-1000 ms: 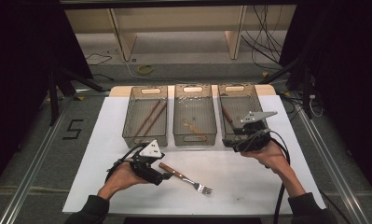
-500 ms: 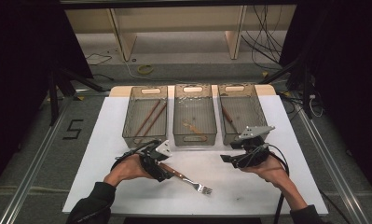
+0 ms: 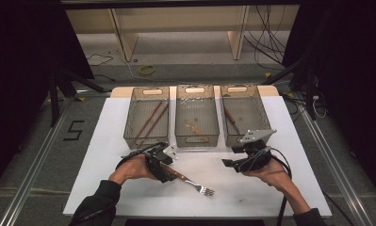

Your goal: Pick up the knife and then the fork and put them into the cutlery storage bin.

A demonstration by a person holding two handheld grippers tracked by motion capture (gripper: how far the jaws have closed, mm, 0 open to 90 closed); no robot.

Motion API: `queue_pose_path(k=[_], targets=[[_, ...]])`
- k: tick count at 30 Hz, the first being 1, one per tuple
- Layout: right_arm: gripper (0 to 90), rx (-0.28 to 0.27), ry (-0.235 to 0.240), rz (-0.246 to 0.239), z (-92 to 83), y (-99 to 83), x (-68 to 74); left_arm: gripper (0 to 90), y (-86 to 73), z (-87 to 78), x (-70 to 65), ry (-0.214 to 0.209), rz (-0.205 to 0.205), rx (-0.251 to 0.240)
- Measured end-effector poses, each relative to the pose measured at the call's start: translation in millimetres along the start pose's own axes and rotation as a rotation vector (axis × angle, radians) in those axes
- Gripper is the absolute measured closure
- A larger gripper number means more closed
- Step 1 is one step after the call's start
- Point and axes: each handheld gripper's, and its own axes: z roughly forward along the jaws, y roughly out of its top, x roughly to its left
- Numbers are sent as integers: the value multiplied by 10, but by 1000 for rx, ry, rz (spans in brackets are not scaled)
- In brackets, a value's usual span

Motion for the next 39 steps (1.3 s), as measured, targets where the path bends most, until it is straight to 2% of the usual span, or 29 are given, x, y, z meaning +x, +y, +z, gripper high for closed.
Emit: queue_pose_path(k=[7, 11, 14, 26, 33, 39], targets=[[351, 4, 12, -8, 22, -14, 24, 405, -2, -9, -14, -1, 4, 22], [351, 3, 17, -11, 21, -18, 45, 478, -6, -26, -56, -2, 20, 34], [351, 3, 19, -12, 18, -18, 54, 544, -2, -49, -89, -5, 56, 61], [353, 1, 22, -8, 7, -18, 55, 730, 15, -63, -195, -19, 158, 88], [355, 2, 24, -9, 18, -21, 58, 749, 42, -64, -239, 4, 180, 110], [356, 2, 35, -19, 31, -14, 88, 751, 29, -73, -260, 21, 178, 103]])
